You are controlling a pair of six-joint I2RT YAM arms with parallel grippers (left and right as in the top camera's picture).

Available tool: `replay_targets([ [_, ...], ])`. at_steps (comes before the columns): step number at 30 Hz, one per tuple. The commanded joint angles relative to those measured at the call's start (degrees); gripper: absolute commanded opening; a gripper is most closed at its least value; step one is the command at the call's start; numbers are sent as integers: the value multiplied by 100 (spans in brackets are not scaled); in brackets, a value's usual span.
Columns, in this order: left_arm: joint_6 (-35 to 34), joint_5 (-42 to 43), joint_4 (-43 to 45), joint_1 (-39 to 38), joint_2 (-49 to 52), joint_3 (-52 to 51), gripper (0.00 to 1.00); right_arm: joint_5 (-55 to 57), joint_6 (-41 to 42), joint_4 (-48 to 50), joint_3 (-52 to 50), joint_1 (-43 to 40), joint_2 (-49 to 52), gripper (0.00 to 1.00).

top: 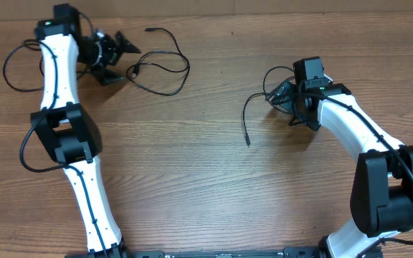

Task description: Untangle cables

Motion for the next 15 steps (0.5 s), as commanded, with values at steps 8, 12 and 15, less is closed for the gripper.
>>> replay_targets([
  [8,46,-291,448,-774,-264,83,100,-11,4,33,11,20,-37,100],
  [12,68,-1270,608,-1117,-702,188,100,-11,4,33,11,20,-35,100],
  [15,63,-2455,627,-1375,-1117,197,100,-11,4,35,11,20,-37,100],
])
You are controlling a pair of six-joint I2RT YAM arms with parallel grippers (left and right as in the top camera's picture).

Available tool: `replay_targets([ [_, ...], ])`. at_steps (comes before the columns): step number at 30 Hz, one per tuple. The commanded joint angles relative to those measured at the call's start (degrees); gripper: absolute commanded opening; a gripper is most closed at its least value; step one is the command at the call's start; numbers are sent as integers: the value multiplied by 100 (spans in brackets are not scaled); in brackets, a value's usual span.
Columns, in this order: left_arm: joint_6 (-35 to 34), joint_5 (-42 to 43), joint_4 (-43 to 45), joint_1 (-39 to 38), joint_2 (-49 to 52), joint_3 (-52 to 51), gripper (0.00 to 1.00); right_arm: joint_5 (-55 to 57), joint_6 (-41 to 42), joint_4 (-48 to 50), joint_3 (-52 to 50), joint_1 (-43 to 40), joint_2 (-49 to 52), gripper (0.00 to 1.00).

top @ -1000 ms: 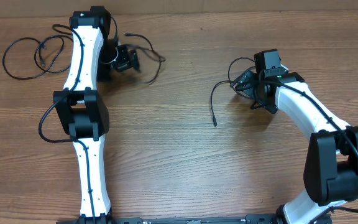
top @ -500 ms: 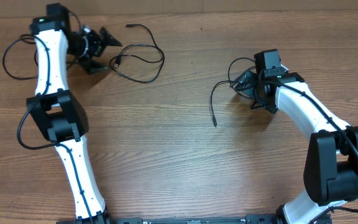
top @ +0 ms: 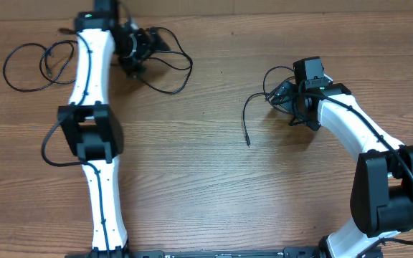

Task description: Untangle cables

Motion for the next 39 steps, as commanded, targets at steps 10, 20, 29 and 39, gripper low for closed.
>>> replay_targets([
  [10,94,-3440,7,-883,-1469,195,99,-11,7,33,11,20,-35,100],
  [20,1215,-1711,111,-1451,-1432,186,100,-96,7,-284,240,-101,-334,93],
  [29,2839,-1714,330,-2328,-1158,181,100,-98,330,-988,273,-1327,-1495,100],
  [39,4846,-1482,1279,-3296,-433,181,100,-94,321,-1773,271,-2708,-1690,100],
])
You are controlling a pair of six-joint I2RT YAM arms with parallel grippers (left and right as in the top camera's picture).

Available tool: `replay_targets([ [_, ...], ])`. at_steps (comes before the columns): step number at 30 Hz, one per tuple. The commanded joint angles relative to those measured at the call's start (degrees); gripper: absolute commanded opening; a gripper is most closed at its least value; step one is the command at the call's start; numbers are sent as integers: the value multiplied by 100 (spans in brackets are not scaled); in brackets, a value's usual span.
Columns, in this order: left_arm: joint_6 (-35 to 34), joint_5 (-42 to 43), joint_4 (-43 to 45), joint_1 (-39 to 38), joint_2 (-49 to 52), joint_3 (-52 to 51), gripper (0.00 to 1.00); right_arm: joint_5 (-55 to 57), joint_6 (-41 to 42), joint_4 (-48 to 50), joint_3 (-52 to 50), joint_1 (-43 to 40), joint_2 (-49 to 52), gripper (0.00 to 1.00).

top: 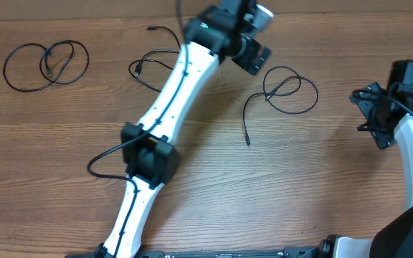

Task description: Untangle cables

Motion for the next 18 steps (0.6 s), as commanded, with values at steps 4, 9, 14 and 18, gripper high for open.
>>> replay_targets([
  [4,1283,142,549,-529,625,11,100,15,20,-46,105,-319,-26,100],
  [9,1283,142,1128,-802,1032,11,100,15,22,-42,105,-317,-26,100],
  [14,1283,131,1491,-957,1443,11,100,15,22,-42,105,-317,-26,100],
  [18,1279,125,1753,-960,1711,11,97,15,22,-44,105,-317,-26,100],
])
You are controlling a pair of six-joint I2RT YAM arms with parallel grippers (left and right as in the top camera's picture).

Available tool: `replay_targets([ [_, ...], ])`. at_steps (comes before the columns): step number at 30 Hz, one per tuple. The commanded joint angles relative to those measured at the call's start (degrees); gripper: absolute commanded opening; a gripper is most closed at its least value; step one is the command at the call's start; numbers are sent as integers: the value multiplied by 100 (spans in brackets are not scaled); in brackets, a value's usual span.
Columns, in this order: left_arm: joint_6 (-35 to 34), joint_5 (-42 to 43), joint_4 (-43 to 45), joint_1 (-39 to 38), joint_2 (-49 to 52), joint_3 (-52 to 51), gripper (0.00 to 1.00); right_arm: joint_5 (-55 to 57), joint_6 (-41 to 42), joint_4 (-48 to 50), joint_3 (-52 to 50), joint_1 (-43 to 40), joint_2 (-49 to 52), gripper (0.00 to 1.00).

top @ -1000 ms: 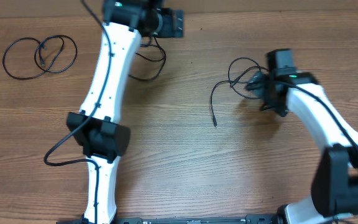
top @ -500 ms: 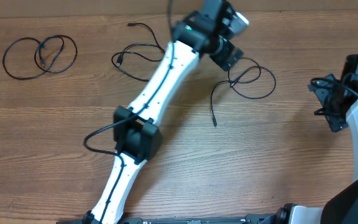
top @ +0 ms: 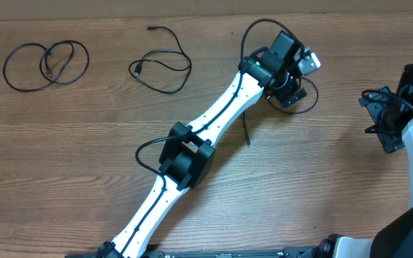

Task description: Untangle cables

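Three black cables lie on the wooden table. One coil [top: 45,63] is at the far left, and a second looped cable [top: 160,68] lies left of centre. The third cable [top: 309,102] is at centre right, with its tail [top: 246,130] trailing toward the front. My left arm reaches diagonally across the table. My left gripper [top: 288,93] points down over the third cable's loop, its dark fingers spread; the wrist hides most of the loop. My right gripper [top: 376,115] is open at the right edge, holding nothing.
The left arm's white links [top: 214,122] span the table's middle from the front left. The back table edge [top: 192,14] runs just behind the cables. The right arm stands along the right edge.
My left gripper has moved from behind and left of the third cable to directly over its loop. My right gripper has barely shifted at the right edge.
My left gripper was first open beside the second cable at the back left, while my right gripper sat at the third cable. The left arm then moved rightward. Later the right gripper was at the right edge, the third cable left on the table. Now the left gripper covers it.
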Motion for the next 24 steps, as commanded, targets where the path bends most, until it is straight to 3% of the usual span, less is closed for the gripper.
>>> replay_targets([
  [1,153,72,160,31,256,11,93,15,20,28,105,-7,-24,100],
  [8,155,111,435,39,457,11,91,15,20,28,105,-7,-24,100],
  [20,-9,116,514,114,573,-26,73,15,20,26,105,-7,-24,100],
  [24,-562,223,660,221,623,-59,79,15,20,28,105,-7,-26,100],
])
